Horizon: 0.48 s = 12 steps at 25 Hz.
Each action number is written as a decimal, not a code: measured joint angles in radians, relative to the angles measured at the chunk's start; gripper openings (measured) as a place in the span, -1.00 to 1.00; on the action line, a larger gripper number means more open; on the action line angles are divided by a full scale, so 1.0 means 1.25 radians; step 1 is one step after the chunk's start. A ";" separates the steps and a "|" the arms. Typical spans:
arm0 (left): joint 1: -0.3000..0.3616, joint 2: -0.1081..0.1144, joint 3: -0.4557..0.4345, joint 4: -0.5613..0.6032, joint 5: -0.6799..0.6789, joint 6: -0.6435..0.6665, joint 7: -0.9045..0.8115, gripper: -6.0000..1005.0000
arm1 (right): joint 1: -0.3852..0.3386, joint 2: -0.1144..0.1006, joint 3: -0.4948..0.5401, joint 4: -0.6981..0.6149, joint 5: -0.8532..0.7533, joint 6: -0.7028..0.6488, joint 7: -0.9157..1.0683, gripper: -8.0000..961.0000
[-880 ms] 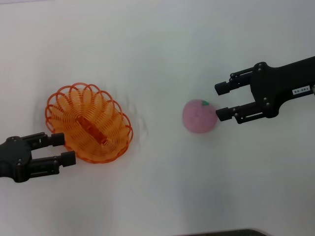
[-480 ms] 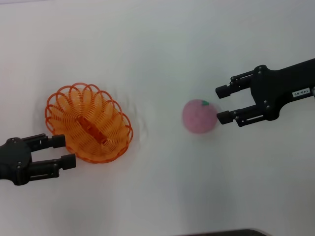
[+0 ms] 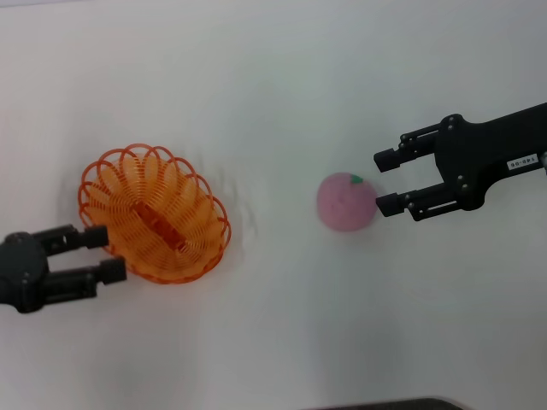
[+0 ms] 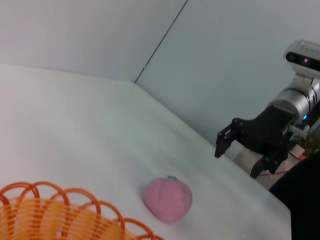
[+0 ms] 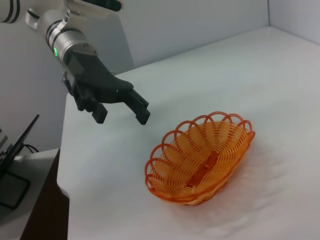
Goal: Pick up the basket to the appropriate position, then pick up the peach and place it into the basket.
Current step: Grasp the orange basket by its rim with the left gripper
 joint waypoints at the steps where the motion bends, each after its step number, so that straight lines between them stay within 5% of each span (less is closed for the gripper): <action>1: -0.002 0.002 -0.008 0.000 -0.003 0.006 -0.004 0.64 | 0.000 0.000 0.000 0.000 0.000 0.000 0.000 0.43; 12: -0.063 0.048 -0.064 0.096 -0.016 0.062 -0.210 0.63 | 0.001 0.005 -0.001 0.000 0.000 0.006 -0.005 0.43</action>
